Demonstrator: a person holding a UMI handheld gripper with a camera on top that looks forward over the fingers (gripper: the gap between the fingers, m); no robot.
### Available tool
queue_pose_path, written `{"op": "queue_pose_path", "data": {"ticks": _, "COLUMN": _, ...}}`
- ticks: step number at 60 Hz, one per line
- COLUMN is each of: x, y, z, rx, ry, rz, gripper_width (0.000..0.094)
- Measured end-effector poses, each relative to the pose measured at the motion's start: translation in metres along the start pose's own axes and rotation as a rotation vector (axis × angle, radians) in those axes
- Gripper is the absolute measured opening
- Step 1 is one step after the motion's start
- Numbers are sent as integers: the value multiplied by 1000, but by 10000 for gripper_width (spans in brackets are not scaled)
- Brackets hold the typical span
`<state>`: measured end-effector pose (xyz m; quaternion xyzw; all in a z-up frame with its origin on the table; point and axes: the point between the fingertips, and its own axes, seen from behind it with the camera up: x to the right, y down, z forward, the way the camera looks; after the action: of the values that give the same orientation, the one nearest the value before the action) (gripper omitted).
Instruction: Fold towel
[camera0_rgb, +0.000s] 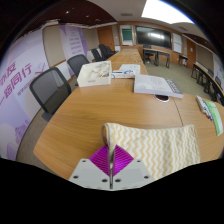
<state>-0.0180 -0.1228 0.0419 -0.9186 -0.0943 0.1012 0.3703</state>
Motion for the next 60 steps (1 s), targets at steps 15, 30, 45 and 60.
{"op": "queue_pose_path", "data": {"ticks": 15, "x": 15, "y": -81, "z": -62, "rx": 148, "ry": -154, "rz": 138, "gripper_width": 19}}
{"op": "queue_pose_path", "data": {"ticks": 30, "x": 166, "y": -14, "z": -19, "rx": 20, "ry": 41, "rz": 173, "gripper_width": 292}}
{"op": "queue_pose_path", "data": {"ticks": 45, "x": 210, "y": -40, "z": -77, "rx": 109, "ry": 173, "rz": 60, "gripper_width": 857}}
{"op": "queue_pose_path", "data": {"ticks": 60, "x": 165, "y": -37, "z": -162, "rx": 177, "ry": 210, "rz": 4, "gripper_width": 856}}
